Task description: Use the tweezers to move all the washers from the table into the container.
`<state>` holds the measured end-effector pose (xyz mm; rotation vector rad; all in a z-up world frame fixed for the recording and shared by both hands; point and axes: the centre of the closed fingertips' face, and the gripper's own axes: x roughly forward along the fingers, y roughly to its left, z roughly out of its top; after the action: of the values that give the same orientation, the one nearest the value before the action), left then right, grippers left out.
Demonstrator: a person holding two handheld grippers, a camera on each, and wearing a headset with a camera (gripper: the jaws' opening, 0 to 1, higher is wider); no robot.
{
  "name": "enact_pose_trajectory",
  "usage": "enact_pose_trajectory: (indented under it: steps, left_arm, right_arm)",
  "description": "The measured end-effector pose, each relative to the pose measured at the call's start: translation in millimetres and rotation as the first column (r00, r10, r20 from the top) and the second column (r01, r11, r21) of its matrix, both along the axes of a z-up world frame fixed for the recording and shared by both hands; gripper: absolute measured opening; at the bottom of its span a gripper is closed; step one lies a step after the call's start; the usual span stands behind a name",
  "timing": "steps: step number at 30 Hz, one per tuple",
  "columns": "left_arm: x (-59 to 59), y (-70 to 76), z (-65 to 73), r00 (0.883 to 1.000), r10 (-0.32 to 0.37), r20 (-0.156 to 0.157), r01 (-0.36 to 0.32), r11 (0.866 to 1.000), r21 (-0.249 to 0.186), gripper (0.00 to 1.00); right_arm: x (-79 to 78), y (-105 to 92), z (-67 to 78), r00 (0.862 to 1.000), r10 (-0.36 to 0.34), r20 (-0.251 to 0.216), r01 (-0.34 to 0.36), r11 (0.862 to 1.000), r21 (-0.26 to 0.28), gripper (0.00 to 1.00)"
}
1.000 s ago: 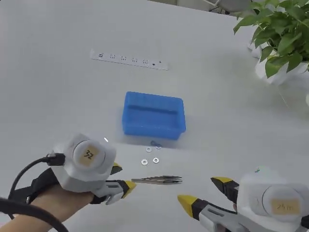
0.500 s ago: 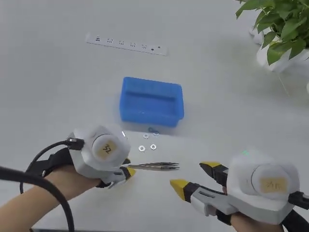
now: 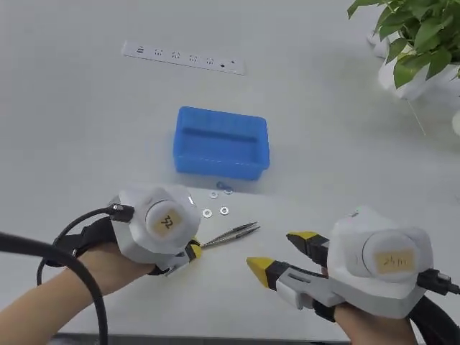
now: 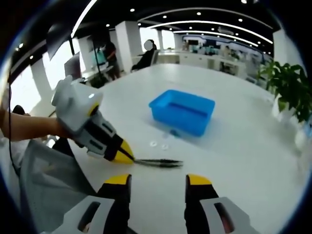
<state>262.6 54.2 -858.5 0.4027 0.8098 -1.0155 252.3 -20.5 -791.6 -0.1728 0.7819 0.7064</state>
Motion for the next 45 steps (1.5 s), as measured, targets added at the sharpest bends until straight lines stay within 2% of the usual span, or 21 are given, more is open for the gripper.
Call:
enact_pose_trajectory:
  steps: [3,6,11,14,19,22,25,28,32,38,41,42,45]
  left_arm:
    - [-2.7,-1.6,6.1,1.000,-0.005,-0.003,0.005,1.000,-0.012,0.00]
    - [-3.2,0.0,12.6,0.999,0.032,-0.024,-0.032,0.999,-0.027,0.00]
    - [-2.9,2.5,34.8,0.998,0.064,-0.021,-0.065,0.996,-0.063,0.00]
    - [1.9,4.8,50.1,0.995,0.094,-0.018,-0.095,0.992,-0.079,0.00]
    - [8.7,7.2,67.3,0.988,0.144,-0.047,-0.148,0.983,-0.110,0.00]
    - [12.4,8.5,76.2,0.988,0.151,-0.035,-0.154,0.981,-0.119,0.00]
    - [17.1,9.5,87.4,0.988,0.157,-0.003,-0.156,0.980,-0.126,0.00]
    - [20.2,9.6,95.8,0.988,0.155,0.010,-0.153,0.979,-0.135,0.00]
    - [24.6,9.8,102.1,0.989,0.139,0.049,-0.132,0.983,-0.124,0.00]
    - [27.7,7.7,104.1,0.990,0.128,0.063,-0.119,0.985,-0.124,0.00]
    - [25.3,5.1,105.9,0.992,0.097,0.080,-0.087,0.989,-0.118,0.00]
    - [23.5,4.0,106.9,0.993,0.077,0.088,-0.067,0.991,-0.115,0.00]
    - [15.3,0.9,111.4,0.993,-0.017,0.115,0.028,0.995,-0.092,0.00]
  right_arm:
    - [1.1,4.8,0.1,0.999,0.035,0.013,-0.035,0.999,-0.020,0.41]
    - [2.9,7.4,-1.9,0.998,0.057,0.021,-0.057,0.998,-0.042,0.40]
    - [4.6,12.4,-1.7,0.997,0.081,0.021,-0.080,0.996,-0.040,0.38]
    - [3.4,15.2,0.3,0.997,0.078,0.021,-0.078,0.996,-0.031,0.37]
    - [0.0,18.1,3.1,0.997,0.070,0.015,-0.070,0.997,-0.016,0.37]
    - [-2.5,18.8,4.2,0.997,0.073,0.015,-0.072,0.997,-0.018,0.36]
    - [-4.4,18.8,6.2,0.998,0.069,0.014,-0.069,0.998,-0.013,0.36]
    - [-5.3,18.9,7.6,0.998,0.067,0.016,-0.067,0.998,-0.012,0.35]
    - [-5.8,20.2,8.1,0.998,0.067,0.016,-0.067,0.998,-0.007,0.35]
    - [-4.5,19.9,5.6,0.997,0.072,0.015,-0.072,0.997,0.000,0.34]
    - [-2.0,28.3,6.5,0.993,0.116,0.023,-0.116,0.993,0.005,0.31]
    - [0.4,31.0,4.5,0.985,0.172,0.032,-0.172,0.985,-0.009,0.30]
    - [8.0,46.4,4.8,0.958,0.281,0.050,-0.279,0.959,-0.042,0.28]
